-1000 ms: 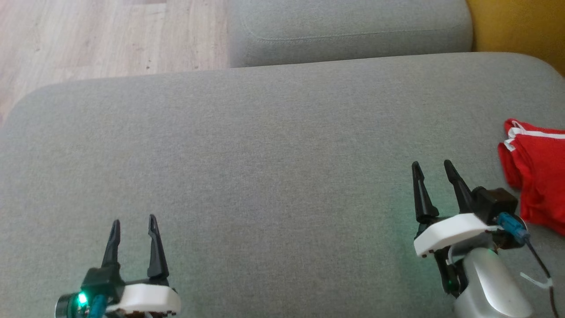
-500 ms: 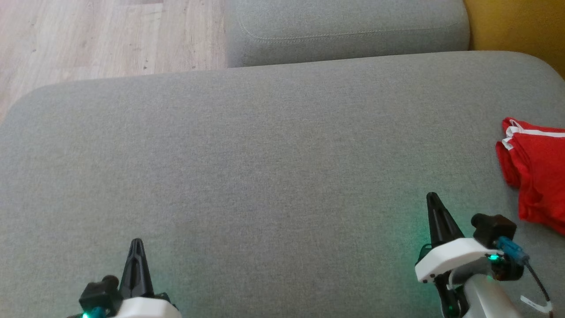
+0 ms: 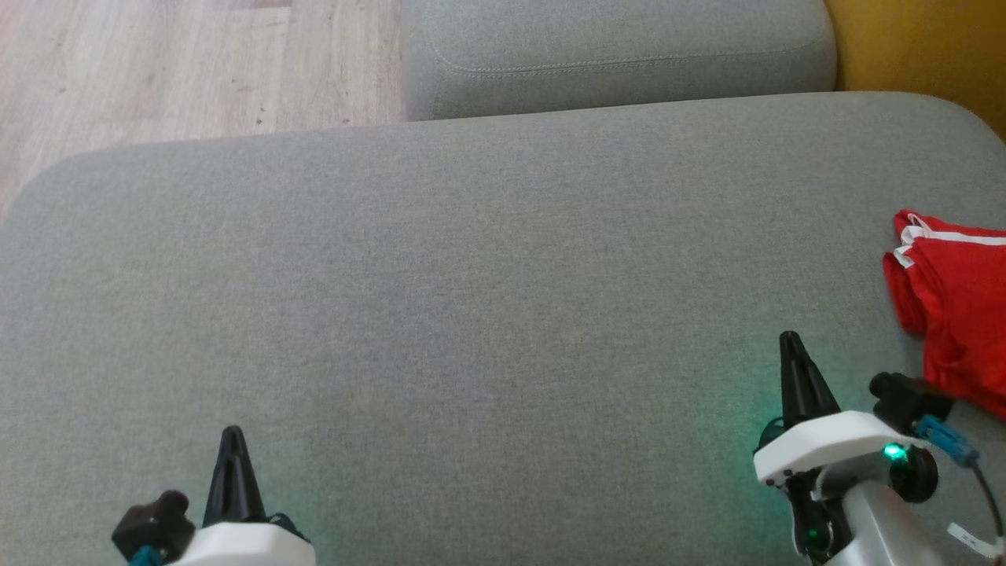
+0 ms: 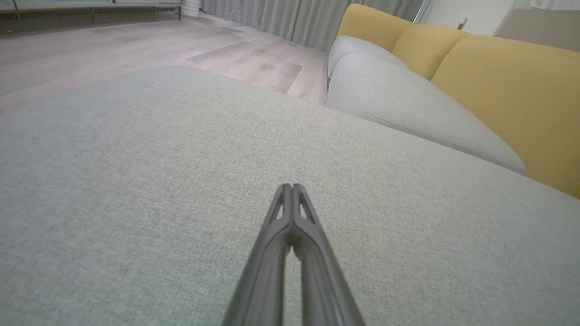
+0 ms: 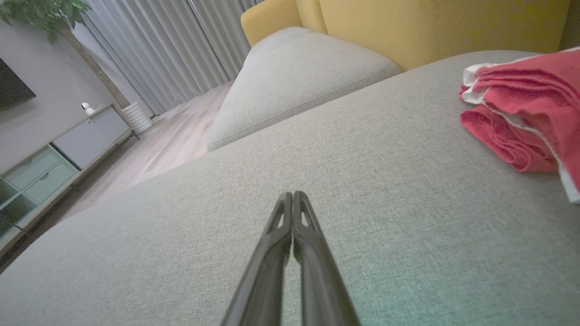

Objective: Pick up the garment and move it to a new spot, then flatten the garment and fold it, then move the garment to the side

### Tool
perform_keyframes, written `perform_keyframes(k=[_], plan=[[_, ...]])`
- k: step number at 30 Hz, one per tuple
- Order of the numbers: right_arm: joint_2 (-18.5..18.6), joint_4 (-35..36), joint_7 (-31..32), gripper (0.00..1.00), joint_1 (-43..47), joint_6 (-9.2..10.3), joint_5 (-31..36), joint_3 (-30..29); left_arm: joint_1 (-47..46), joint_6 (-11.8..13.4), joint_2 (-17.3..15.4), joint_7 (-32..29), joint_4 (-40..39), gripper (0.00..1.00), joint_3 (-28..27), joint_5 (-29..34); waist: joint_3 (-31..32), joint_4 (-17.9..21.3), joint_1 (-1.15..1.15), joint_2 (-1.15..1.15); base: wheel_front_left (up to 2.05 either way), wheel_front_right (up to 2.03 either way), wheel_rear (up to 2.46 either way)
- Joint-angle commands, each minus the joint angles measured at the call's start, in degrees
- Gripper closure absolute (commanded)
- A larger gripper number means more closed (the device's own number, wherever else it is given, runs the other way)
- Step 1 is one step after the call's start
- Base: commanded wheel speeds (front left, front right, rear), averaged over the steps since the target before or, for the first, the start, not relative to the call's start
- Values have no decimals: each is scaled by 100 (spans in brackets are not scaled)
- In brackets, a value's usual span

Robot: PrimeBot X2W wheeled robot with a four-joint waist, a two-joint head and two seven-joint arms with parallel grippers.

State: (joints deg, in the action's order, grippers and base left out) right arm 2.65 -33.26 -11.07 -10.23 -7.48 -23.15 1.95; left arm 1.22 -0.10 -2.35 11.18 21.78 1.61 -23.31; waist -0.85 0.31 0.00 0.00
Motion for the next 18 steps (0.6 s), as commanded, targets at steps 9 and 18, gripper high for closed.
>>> perform_keyframes(k=[9,18], plan=[[17,359,146,100,-170,0,-635,-72,-299,-94,-19,-151,-248,100,-167,-623,5,-3,0,0,0,0,0],[18,507,298,100,-116,0,-1224,-144,-340,-155,-22,-303,-298,100,-227,-1212,11,-5,0,0,0,0,0]])
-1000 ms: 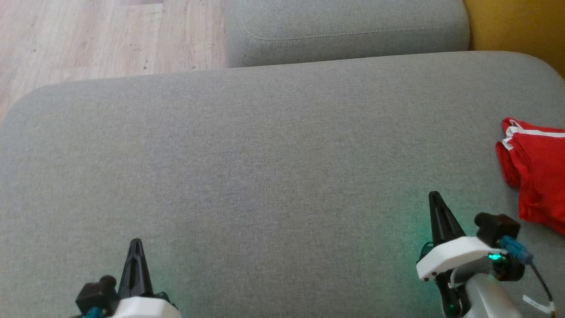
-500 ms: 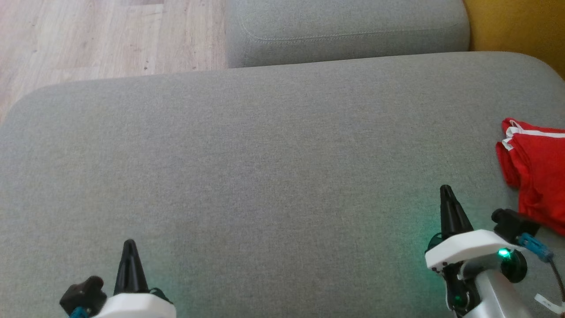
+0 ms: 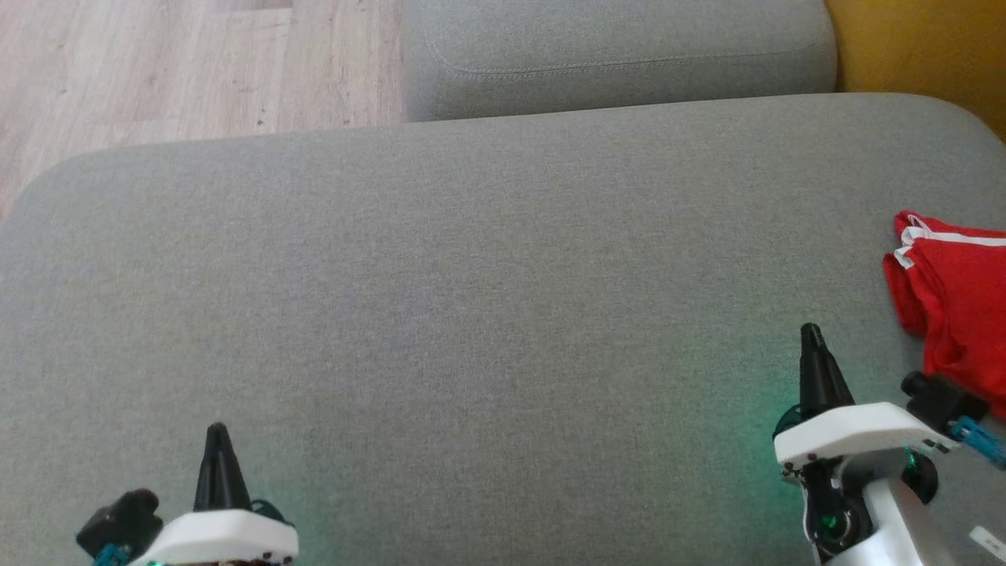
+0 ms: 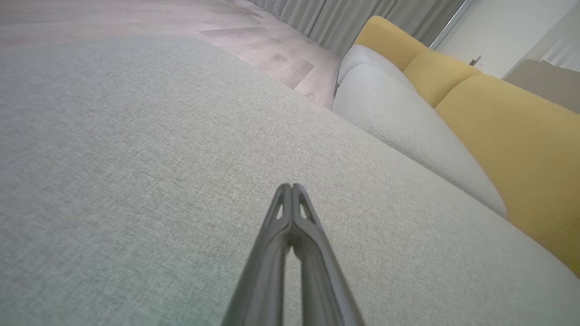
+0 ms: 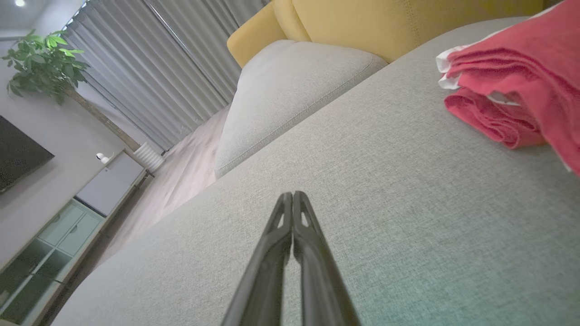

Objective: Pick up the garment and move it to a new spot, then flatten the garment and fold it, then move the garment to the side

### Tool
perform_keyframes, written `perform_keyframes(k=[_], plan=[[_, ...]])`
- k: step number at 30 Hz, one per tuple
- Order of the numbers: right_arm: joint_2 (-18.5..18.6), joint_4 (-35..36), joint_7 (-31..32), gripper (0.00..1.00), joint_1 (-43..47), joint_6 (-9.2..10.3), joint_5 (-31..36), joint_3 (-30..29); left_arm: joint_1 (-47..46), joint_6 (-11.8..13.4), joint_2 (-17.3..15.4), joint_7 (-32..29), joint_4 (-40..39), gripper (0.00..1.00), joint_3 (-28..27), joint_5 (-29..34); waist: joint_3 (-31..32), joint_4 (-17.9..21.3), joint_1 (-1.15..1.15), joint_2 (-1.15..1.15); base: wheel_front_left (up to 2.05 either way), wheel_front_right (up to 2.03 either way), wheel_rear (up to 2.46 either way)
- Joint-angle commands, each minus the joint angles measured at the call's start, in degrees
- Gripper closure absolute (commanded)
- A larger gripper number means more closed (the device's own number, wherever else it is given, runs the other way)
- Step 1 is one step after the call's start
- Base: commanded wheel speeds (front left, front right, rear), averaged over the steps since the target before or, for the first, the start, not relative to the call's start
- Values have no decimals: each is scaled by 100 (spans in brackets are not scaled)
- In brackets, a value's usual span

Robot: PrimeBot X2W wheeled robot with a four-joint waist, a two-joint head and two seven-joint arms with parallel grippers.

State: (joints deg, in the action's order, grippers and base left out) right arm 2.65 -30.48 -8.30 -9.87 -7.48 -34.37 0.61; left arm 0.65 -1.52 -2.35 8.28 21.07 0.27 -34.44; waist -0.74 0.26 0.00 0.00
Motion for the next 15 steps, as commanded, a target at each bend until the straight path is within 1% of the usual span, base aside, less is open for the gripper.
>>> perform_keyframes(k=[1,15], plan=[[18,245,38,100,-145,0,-168,-19,-288,-20,-23,-30,-232,100,-100,-165,1,-1,0,0,0,0,0],[18,475,274,100,-61,-1,-1090,-133,-353,-114,-28,-267,-309,100,-195,-1086,10,-5,0,0,0,0,0]])
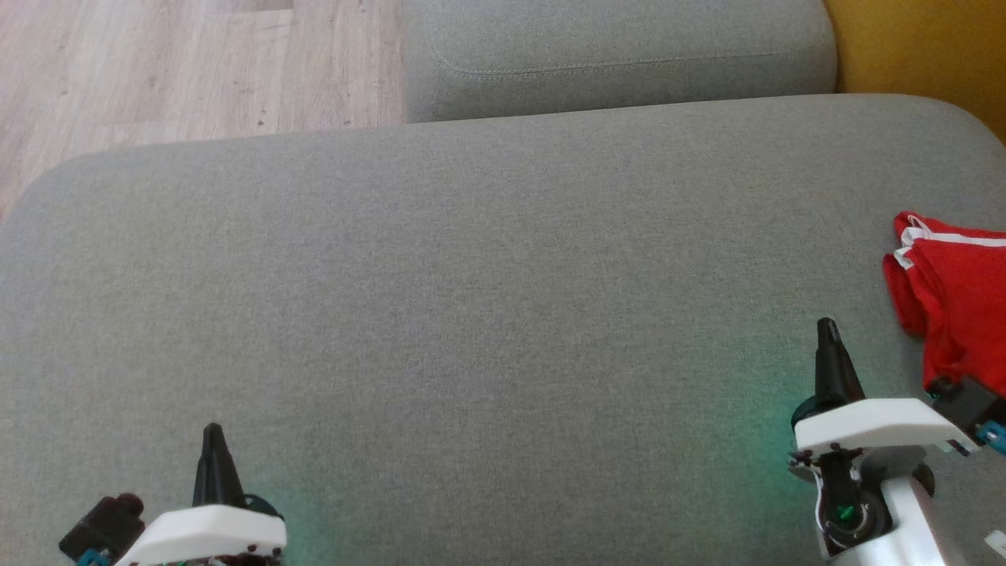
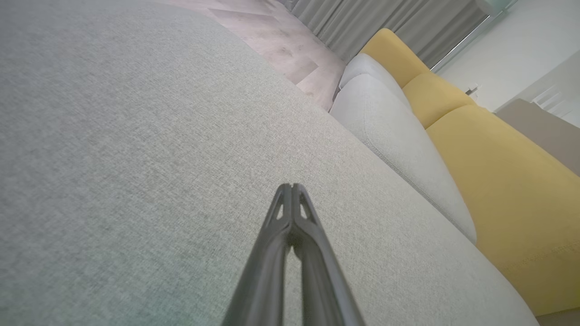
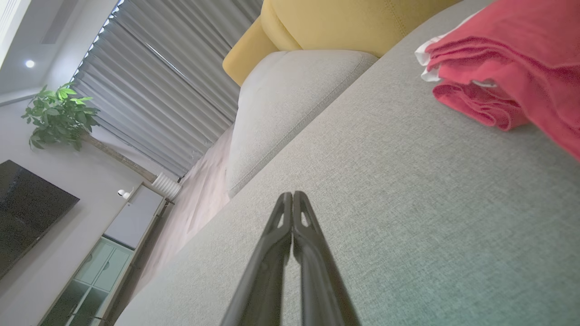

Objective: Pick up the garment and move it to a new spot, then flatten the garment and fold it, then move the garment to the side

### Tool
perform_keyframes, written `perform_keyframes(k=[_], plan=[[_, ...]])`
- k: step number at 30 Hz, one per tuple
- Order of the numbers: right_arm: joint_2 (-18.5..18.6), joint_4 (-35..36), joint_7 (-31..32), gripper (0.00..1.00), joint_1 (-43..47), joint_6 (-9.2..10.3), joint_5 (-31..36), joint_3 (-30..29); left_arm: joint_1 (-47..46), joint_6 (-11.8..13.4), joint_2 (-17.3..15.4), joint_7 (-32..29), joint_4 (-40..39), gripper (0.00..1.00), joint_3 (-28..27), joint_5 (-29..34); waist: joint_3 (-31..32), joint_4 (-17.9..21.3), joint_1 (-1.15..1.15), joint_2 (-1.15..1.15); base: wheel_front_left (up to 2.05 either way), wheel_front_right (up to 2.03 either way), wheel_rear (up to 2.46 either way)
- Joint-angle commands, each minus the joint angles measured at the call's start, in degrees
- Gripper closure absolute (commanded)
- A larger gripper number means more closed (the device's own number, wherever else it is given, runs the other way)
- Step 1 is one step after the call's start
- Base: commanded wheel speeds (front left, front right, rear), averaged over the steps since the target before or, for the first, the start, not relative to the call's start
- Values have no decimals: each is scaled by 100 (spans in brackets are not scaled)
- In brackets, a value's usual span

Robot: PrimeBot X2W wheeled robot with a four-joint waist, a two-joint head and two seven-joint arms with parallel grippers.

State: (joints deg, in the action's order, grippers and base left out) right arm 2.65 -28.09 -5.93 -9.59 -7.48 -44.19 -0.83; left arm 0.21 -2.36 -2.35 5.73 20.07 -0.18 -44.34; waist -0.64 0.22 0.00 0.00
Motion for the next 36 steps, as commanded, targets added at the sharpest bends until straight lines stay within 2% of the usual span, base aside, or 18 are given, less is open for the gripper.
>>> perform_keyframes(k=[1,36], plan=[[18,252,54,100,-83,-1,-173,3,-313,-38,-28,-29,-214,100,-156,-162,1,-1,0,0,0,0,0],[20,825,644,100,128,-1,-2470,-282,-476,-274,-41,-621,-406,100,-393,-2458,23,-11,0,0,0,0,0]])
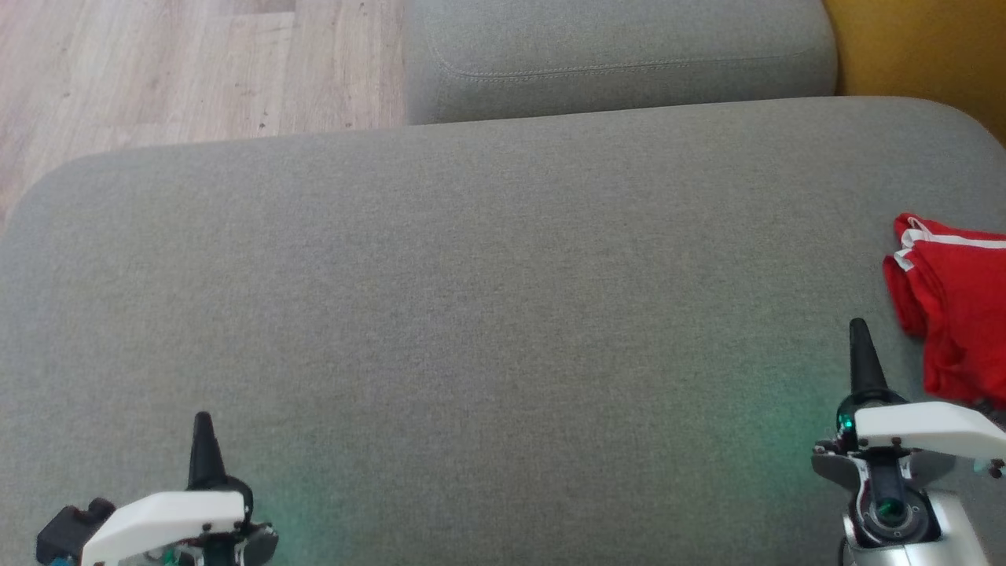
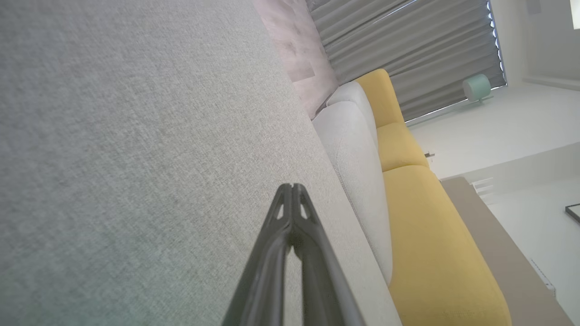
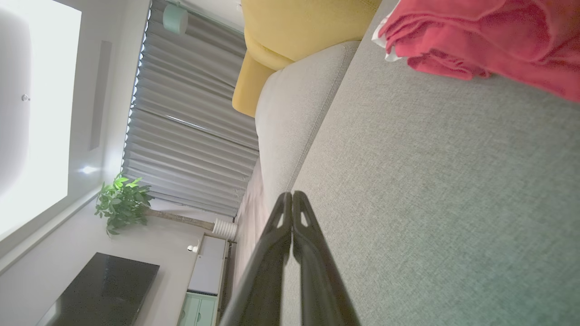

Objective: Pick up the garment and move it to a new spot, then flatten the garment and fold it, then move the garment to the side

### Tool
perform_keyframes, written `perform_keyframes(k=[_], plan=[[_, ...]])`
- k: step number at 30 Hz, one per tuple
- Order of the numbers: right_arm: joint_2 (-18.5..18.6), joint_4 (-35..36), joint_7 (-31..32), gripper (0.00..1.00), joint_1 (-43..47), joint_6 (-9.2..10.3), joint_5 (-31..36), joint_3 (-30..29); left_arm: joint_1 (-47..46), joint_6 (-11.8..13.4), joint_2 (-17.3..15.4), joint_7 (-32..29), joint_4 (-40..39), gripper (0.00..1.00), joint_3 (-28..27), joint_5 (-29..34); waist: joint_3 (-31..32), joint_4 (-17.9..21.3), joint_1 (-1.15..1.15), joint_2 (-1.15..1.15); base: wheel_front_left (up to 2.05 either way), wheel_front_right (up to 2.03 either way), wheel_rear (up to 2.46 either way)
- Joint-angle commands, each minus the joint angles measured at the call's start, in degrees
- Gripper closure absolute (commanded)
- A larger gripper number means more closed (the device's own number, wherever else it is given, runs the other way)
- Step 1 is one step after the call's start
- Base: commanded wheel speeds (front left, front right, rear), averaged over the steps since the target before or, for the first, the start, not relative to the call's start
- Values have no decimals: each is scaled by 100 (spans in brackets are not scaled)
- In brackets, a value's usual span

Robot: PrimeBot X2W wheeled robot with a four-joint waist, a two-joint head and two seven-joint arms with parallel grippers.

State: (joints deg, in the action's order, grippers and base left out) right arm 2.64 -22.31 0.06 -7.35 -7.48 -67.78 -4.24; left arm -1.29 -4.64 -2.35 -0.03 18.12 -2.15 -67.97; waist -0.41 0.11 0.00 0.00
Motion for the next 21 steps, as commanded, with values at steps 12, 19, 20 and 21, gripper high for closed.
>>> perform_keyframes(k=[12,19,20,21], plan=[[22,444,248,100,-24,-1,-899,-39,-382,-126,-45,-248,-277,100,-277,-882,8,-4,0,0,0,0,0],[23,558,365,100,18,-1,-1356,-95,-414,-173,-47,-366,-315,100,-325,-1340,13,-6,0,0,0,0,0],[23,575,382,100,24,-1,-1422,-103,-419,-180,-48,-383,-321,100,-331,-1405,13,-6,0,0,0,0,0],[23,591,399,100,30,-1,-1488,-112,-424,-187,-48,-400,-326,100,-338,-1471,14,-7,0,0,0,0,0]])
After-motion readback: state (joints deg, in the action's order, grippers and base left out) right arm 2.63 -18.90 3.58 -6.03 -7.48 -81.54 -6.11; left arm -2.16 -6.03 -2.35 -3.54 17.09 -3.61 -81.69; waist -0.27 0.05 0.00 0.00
